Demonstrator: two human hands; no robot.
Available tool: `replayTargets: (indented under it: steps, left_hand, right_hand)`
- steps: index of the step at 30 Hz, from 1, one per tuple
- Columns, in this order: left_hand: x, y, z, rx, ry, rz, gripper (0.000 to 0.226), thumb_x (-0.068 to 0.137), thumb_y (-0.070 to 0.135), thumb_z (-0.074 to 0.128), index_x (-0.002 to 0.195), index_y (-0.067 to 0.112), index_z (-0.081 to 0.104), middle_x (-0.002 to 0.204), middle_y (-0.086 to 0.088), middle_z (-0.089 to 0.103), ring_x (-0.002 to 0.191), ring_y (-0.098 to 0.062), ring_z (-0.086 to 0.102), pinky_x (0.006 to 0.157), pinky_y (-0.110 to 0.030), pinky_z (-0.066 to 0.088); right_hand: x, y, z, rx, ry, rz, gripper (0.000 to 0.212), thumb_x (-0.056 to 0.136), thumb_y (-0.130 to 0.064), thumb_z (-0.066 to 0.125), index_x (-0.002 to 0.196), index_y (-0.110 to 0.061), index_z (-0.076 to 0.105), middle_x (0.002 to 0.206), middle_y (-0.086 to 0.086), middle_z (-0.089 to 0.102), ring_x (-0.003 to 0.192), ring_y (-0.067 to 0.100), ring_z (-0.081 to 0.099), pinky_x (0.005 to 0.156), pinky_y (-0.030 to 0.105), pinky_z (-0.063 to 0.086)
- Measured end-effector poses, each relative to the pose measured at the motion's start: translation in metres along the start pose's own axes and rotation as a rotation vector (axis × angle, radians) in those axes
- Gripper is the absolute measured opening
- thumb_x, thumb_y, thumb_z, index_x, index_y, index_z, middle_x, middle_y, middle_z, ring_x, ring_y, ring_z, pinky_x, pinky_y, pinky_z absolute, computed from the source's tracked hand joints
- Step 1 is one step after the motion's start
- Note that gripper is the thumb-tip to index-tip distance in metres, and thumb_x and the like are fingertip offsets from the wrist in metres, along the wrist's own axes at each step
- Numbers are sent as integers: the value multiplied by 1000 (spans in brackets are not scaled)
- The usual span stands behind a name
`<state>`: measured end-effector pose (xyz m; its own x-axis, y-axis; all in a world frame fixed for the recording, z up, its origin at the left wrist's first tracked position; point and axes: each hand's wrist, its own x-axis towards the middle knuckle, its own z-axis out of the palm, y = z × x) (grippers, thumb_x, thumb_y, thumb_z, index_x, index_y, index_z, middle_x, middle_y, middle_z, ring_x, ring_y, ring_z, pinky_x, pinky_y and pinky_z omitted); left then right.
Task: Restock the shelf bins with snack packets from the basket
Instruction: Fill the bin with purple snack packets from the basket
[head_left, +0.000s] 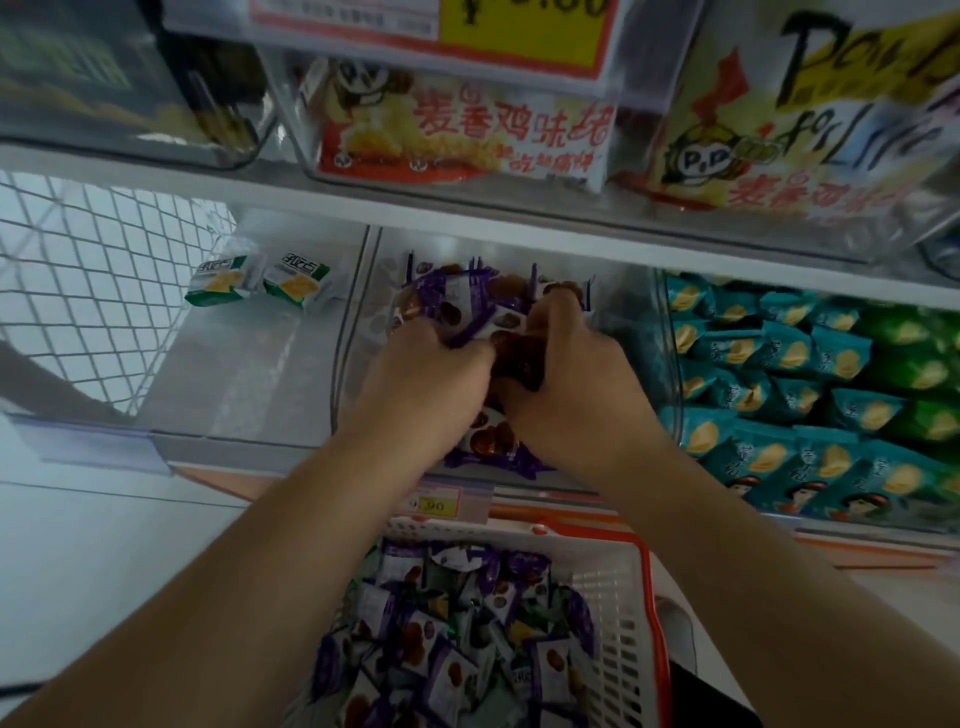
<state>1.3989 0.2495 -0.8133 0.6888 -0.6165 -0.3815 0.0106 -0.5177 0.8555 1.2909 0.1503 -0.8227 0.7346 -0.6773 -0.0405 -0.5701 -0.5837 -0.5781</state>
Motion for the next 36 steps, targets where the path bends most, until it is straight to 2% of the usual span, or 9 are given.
replayTargets:
  steps: [2, 4, 8, 12, 16, 22, 26, 32, 36]
  left_hand:
    - [3, -1, 0, 442, 125, 229, 26, 92, 22, 63, 117, 17, 63, 117, -8, 60, 97, -21, 65, 82, -40, 58]
    - [8, -1, -1, 780, 158, 392, 46, 88, 19, 68, 131, 17, 57, 142, -11, 39, 131, -29, 43, 104, -41, 47]
    - [24, -3, -1, 1012, 40, 341, 64, 84, 20, 73, 142, 11, 48, 162, -18, 17, 152, -42, 12, 122, -56, 28]
    - [31, -10, -1, 995, -56, 278, 56, 88, 14, 71, 139, 5, 52, 165, -20, 9, 150, -41, 19, 117, -54, 37]
    - [32, -13, 1, 941, -72, 227, 50, 91, 14, 69, 139, 8, 55, 169, -17, -5, 154, -40, 7, 122, -53, 29]
    - [26, -3, 2, 816, 184, 380, 63, 84, 10, 74, 140, 3, 47, 147, -18, 40, 136, -36, 38, 108, -47, 46]
    - [28, 0, -1, 660, 282, 564, 50, 81, -6, 67, 127, 10, 56, 125, -15, 56, 117, -33, 53, 88, -41, 51]
    - [29, 2, -2, 497, 286, 563, 42, 88, 7, 68, 126, 16, 51, 113, -10, 56, 96, -25, 57, 71, -25, 42]
    - [30, 8, -5, 442, 308, 473, 36, 92, 15, 66, 125, 16, 51, 104, -4, 53, 85, -17, 49, 56, -14, 27]
  right_hand:
    - [2, 5, 2, -169, -11, -32, 43, 86, -31, 75, 116, -20, 46, 98, 5, 63, 91, 25, 62, 72, 42, 58]
    - [1, 9, 5, -332, -70, -121, 41, 83, -29, 74, 118, -19, 54, 106, 6, 63, 106, 28, 57, 87, 41, 53]
    - [1, 12, 10, -396, -176, -147, 45, 79, -28, 72, 122, -21, 64, 127, 3, 58, 124, 31, 45, 105, 44, 41]
    - [8, 16, 2, -266, -21, -79, 45, 75, -8, 72, 120, -16, 66, 139, 10, 49, 129, 33, 40, 108, 44, 43]
    - [13, 21, 1, -363, -112, -25, 52, 85, -11, 72, 134, -12, 56, 159, 14, 31, 151, 36, 19, 123, 48, 29]
    - [19, 19, 1, -305, -123, 68, 60, 79, -9, 78, 131, -10, 48, 132, 12, 52, 128, 29, 48, 108, 41, 47]
    - [17, 17, 3, -252, -17, 77, 62, 77, -6, 79, 129, -12, 46, 126, 13, 54, 118, 31, 55, 99, 44, 54]
    - [25, 18, -3, -157, 114, 37, 56, 80, -2, 76, 132, -13, 57, 127, 9, 57, 114, 25, 59, 84, 20, 43]
    - [25, 15, -7, 10, 107, 52, 63, 87, -18, 73, 144, -35, 52, 123, -3, 52, 105, 10, 52, 70, 1, 32]
